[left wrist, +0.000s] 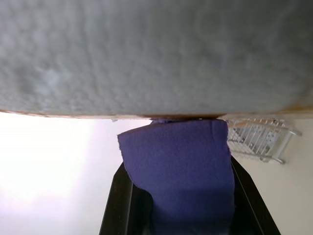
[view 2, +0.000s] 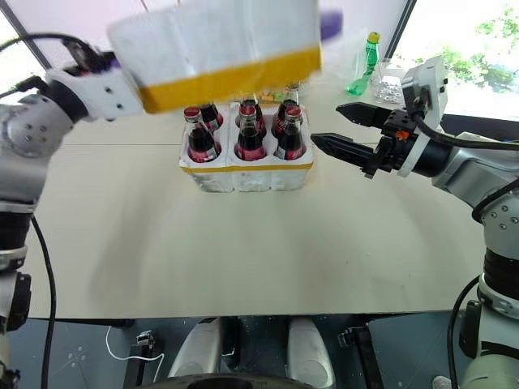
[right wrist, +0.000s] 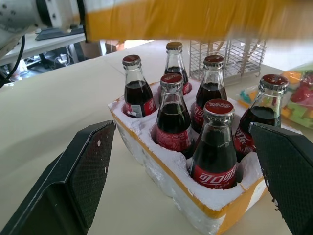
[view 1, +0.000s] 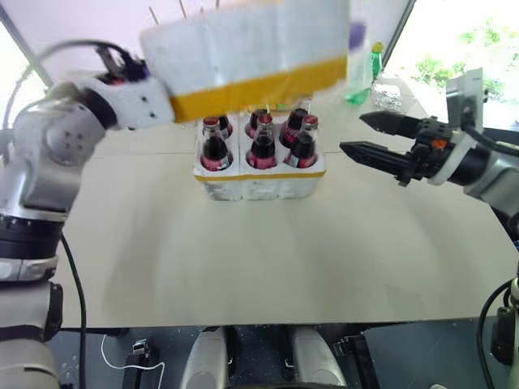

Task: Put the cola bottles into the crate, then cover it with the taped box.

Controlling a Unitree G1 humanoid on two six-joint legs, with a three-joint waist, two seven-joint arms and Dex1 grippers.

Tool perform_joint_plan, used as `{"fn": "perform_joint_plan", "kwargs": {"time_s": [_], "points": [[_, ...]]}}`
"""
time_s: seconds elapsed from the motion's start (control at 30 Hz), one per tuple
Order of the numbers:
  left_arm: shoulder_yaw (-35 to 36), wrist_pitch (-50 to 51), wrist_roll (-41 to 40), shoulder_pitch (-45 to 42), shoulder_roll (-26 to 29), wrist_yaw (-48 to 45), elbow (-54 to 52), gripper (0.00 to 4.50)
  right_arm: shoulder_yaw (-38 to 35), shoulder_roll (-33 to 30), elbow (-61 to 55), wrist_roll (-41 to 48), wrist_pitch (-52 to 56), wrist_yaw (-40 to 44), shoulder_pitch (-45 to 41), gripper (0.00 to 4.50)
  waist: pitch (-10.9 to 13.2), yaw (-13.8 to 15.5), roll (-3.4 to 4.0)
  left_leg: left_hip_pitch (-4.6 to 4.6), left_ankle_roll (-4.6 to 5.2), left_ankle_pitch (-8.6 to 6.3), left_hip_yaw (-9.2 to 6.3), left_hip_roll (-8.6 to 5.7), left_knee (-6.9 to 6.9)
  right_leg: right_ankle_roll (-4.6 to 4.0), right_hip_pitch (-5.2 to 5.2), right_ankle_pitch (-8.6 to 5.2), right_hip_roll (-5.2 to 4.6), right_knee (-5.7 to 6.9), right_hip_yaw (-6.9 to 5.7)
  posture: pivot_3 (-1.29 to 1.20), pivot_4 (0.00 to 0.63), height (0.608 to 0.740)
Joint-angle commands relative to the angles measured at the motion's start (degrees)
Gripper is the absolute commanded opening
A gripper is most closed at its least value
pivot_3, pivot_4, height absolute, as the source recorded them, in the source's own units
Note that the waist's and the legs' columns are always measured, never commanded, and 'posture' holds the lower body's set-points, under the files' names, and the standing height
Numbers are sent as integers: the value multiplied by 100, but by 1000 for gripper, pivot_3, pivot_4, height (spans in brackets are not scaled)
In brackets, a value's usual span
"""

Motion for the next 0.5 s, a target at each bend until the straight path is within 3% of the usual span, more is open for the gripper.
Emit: {"fn": "perform_joint_plan", "kwargs": {"time_s": [0.03, 0.23, 0.4, 0.43, 0.5], "points": [[-11, -273, 521, 82, 206, 135, -382, 489, -276, -4, -94, 127, -30, -62, -48, 4500, 0, -1, 0, -1, 0, 0, 0, 0, 2, 0, 0, 0, 0, 0, 0, 0, 150, 740], [-304, -338, 1659, 368, 313, 371, -502, 489, -343, 35, -96, 248, -13, -166, -52, 4500, 0, -3, 0, 0, 2, -1, 0, 0, 4, 2, 3, 1, 1, 0, 0, 0, 150, 740], [-454, -681, 2002, 446, 215, 683, -497, 489, -367, 99, -9, 283, -16, -251, -139, 4500, 0, -8, 0, -1, 4, -2, 0, 1, 13, 4, 4, 3, 2, 1, 1, 0, 150, 740], [-433, -755, 2057, 627, 262, 734, -587, 1479, -370, 99, 9, 269, -28, -245, -135, 4500, -1, -10, 1, -1, 5, -3, 0, 1, 14, 5, 4, 3, 2, 1, 1, 0, 150, 740], [-328, -876, 2138, 980, 348, 887, -722, 2403, -370, 79, 17, 220, -60, -208, -77, 4500, -5, -19, 9, -1, 7, -4, 2, 1, 15, 5, 5, 4, 0, 0, 1, 0, 150, 740]]}}
